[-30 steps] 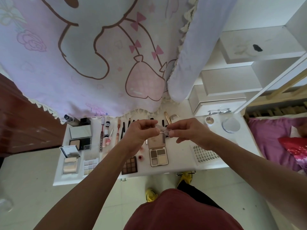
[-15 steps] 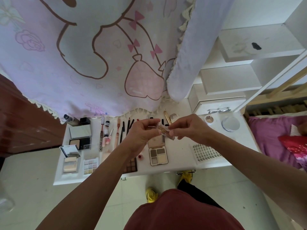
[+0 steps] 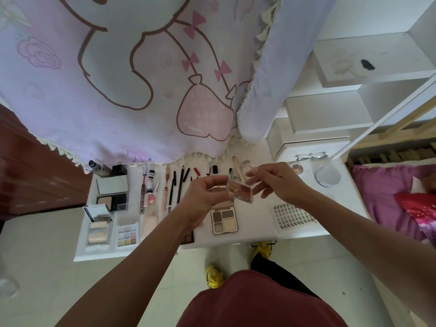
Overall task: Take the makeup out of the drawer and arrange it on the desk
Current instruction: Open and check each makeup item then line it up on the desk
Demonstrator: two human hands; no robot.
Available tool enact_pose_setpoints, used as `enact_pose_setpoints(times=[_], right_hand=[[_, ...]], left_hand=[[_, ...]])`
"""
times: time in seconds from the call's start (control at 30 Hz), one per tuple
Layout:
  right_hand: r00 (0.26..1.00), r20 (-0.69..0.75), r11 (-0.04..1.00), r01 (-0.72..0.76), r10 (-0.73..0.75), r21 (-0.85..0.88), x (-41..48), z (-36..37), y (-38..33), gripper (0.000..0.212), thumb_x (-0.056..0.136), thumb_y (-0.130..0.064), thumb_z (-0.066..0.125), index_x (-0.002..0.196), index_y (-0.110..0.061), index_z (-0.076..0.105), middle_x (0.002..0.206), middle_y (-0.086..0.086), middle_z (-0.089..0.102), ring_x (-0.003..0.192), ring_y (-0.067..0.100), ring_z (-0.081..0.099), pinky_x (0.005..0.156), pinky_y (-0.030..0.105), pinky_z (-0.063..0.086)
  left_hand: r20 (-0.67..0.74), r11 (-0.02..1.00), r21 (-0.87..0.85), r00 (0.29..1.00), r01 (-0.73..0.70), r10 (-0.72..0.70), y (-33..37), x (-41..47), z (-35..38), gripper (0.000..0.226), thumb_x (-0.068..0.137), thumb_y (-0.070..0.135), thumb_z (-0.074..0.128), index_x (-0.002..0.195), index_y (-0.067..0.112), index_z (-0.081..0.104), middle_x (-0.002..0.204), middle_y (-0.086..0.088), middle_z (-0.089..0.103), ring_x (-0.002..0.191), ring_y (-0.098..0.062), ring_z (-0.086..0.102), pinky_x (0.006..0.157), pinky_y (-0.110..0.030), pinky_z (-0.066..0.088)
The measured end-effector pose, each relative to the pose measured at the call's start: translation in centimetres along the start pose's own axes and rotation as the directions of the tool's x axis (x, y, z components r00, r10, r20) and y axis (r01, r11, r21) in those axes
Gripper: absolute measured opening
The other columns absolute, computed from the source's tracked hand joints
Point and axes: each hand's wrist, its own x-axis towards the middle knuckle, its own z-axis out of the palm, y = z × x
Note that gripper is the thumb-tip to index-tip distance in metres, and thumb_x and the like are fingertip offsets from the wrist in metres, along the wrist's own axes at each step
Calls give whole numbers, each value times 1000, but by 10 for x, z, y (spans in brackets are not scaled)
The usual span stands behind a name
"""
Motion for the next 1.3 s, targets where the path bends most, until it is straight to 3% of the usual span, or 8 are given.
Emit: enact_pose_setpoints(times=[0.1, 0.3, 0.47, 0.6, 0.7, 0.8, 0.93, 1.3], right_hand=[[998, -31, 997, -62, 61, -47, 3, -9, 13, 21, 99, -27, 56, 100, -15, 73, 88, 4, 76, 75, 25, 74, 58, 31, 53], [978, -45, 978, -204, 203, -38, 11, -24, 53, 17, 96, -24, 61, 99, -13, 73, 88, 6, 76, 80, 25, 74, 60, 28, 52], [952, 34, 951, -301, 304, -65, 24, -25, 87, 10, 95, -17, 62, 94, -13, 71, 91, 12, 74, 79, 23, 71, 60, 26, 53], [942, 106, 938, -297, 318, -177, 40, -22, 107, 9, 95, -19, 62, 97, -14, 69, 94, 10, 73, 77, 18, 69, 61, 23, 53], [931, 157, 928, -291, 331, -233, 53, -20, 117, 7, 95, -21, 63, 93, -18, 68, 93, 9, 73, 75, 15, 69, 62, 22, 53], [913, 225, 921, -273, 339, -280, 65, -19, 127, 7, 95, -22, 63, 92, -21, 68, 93, 7, 73, 77, 16, 70, 66, 26, 55], [901, 271, 921, -258, 339, -293, 76, -20, 134, 9, 96, -21, 61, 95, -17, 69, 93, 9, 74, 79, 19, 71, 67, 28, 55], [868, 330, 896, -241, 371, -373, 93, -16, 148, 15, 96, -22, 62, 101, -11, 71, 94, 13, 73, 78, 19, 71, 70, 31, 57]], left_hand=[[-51, 998, 64, 998, 25, -22, -14, 5, 5, 33, 74, -12, 71, 97, 12, 70, 92, -11, 75, 90, -26, 71, 84, -33, 58], [-180, 982, 134, 978, 134, -109, -63, 18, 17, 31, 74, -14, 71, 104, -6, 67, 102, -25, 68, 87, -30, 69, 74, -31, 60], [-226, 938, 238, 953, 253, -200, -101, 27, 37, 33, 80, -11, 68, 111, -5, 62, 89, -8, 61, 75, -16, 61, 74, -30, 58], [-244, 886, 300, 927, 353, -286, -122, 37, 49, 35, 85, -3, 66, 118, -2, 58, 99, -10, 57, 84, -22, 58, 83, -40, 55], [-254, 850, 361, 918, 384, -306, -127, 44, 54, 14, 84, 3, 66, 89, 14, 60, 98, -13, 57, 90, -26, 58, 88, -48, 53], [-287, 795, 423, 896, 435, -337, -128, 47, 59, 19, 85, 9, 65, 74, 21, 54, 101, -15, 60, 99, -34, 61, 89, -49, 52], [-298, 781, 438, 892, 445, -341, -131, 53, 60, 14, 83, 13, 66, 90, 1, 66, 99, -20, 64, 94, -36, 62, 84, -50, 54], [-337, 763, 451, 880, 463, -335, -134, 57, 62, 22, 83, 17, 64, 95, -1, 67, 98, -22, 66, 82, -33, 63, 77, -48, 53]])
